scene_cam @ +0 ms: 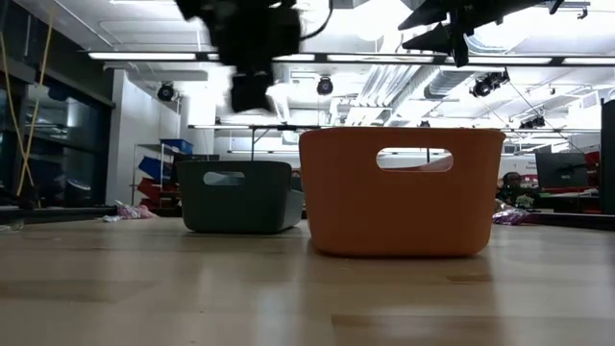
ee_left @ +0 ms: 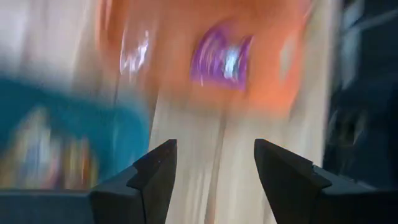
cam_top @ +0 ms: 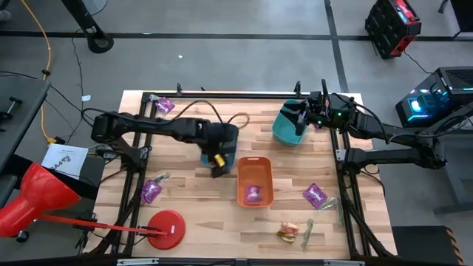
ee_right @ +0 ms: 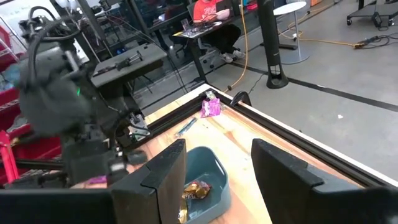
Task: Sort candy
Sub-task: Put the violet candy into the orange bin
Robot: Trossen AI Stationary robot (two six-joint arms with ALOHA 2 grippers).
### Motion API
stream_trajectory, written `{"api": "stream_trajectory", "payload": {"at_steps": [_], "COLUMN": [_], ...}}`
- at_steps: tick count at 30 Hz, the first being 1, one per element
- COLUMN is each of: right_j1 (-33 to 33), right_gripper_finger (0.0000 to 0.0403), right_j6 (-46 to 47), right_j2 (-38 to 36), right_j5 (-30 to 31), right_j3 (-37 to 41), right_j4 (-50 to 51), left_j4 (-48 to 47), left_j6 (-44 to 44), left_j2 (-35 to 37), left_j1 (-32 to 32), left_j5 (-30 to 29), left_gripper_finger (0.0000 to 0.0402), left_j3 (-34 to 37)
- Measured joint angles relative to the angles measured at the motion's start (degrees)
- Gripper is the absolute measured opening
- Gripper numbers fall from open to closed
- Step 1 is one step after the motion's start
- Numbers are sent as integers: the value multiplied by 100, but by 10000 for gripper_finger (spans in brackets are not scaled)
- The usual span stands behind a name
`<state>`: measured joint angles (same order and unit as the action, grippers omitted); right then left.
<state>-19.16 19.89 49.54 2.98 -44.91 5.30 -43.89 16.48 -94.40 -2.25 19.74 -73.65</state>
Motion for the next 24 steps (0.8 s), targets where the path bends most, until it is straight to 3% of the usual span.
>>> {"api": "stream_trajectory", "payload": {"at_steps": [3,6,8,12,15,20,24], "right_j1": [2,0,0,0,2,2,0], "right_gripper_finger": [177,177,177,177,177,177,177], "right_j6": [58,60,60,60,60,60,60], "right_j2": [0,0,0,0,0,0,0], "right_j5": [-16,-24,-26,-28,-33,-46,-46], "right_j3": [0,0,0,0,0,0,0], "right_j4": [4,7,7,3,4,3,4], "left_j4": [-1042,-1181,-1207,-1331,-1486,-1638,-1650], "left_j6": [301,1218,2018,3529,4185,4332,4349], "left_j2": [214,662,950,1452,1621,1592,1579], "left_j1": [406,930,1286,1926,2176,2375,2419], "left_j5": [-749,-1241,-1263,-1057,-707,339,492], "left_gripper_finger": [213,213,213,213,213,213,213], "left_j3": [151,681,1134,1993,2582,3431,3784]}}
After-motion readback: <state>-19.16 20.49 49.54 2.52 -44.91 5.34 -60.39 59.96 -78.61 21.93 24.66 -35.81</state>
